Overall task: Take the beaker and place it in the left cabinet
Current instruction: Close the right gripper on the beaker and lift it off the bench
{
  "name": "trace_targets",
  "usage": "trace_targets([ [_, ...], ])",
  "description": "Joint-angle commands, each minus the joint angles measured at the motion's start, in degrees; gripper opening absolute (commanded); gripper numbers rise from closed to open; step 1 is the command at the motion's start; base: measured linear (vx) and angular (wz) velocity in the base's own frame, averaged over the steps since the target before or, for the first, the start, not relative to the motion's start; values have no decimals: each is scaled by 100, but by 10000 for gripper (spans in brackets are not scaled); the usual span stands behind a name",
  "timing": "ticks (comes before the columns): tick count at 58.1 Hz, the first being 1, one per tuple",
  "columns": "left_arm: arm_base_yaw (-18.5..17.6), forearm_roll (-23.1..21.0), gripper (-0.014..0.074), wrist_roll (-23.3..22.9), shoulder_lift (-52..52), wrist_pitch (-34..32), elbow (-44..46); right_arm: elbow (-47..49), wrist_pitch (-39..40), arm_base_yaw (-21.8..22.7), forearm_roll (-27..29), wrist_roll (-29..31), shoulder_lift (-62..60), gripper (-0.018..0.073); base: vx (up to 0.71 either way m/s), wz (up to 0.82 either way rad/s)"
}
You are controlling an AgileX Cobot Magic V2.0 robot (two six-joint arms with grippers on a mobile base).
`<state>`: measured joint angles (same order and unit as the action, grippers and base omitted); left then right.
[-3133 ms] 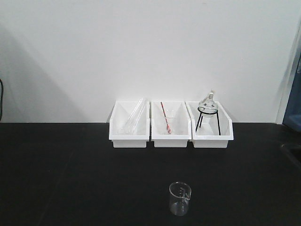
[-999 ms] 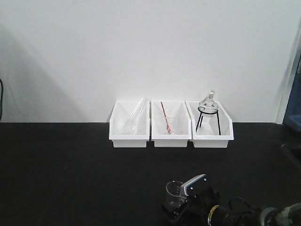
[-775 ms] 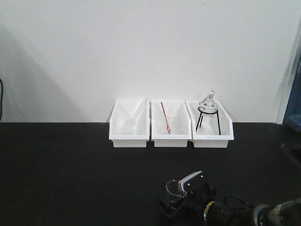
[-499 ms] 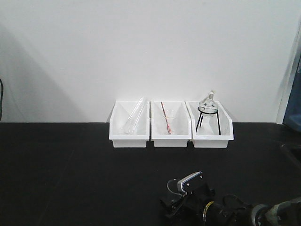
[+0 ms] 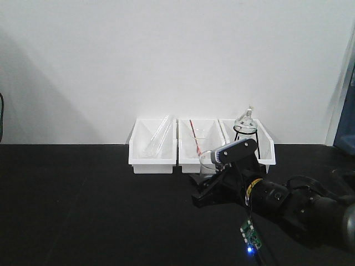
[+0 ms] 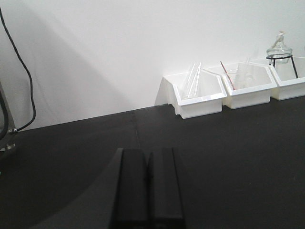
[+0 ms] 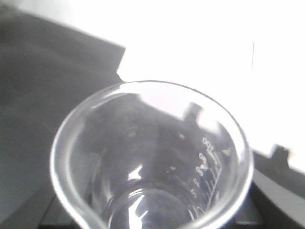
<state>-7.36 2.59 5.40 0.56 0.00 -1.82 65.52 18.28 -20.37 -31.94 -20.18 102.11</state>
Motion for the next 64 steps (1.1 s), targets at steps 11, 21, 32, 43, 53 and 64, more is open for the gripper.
trace_targets([
  [11, -3, -18, 1, -15, 106, -428, -90, 147, -788, -878, 64, -527, -1412, -5, 0, 0],
  [21, -3, -18, 1, -15, 106, -428, -90, 147, -1372, -1309, 58, -516, -1720, -3, 0, 0],
  [32, -3, -18, 1, -15, 106, -428, -90, 115, -1270, -1403, 58, -516, -1720, -3, 0, 0],
  [43, -3, -18, 1, -15, 106, -428, -90, 115, -1280, -1393, 58, -516, -1720, -3, 0, 0],
  [53, -3, -18, 1, -15, 106, -428, -90, 115, -1280, -1393, 58, -516, -1720, -3, 0, 0],
  [64, -3, -18, 1, -15, 106, -428, -90, 115, -1280, -1393, 58, -516, -1720, -3, 0, 0],
])
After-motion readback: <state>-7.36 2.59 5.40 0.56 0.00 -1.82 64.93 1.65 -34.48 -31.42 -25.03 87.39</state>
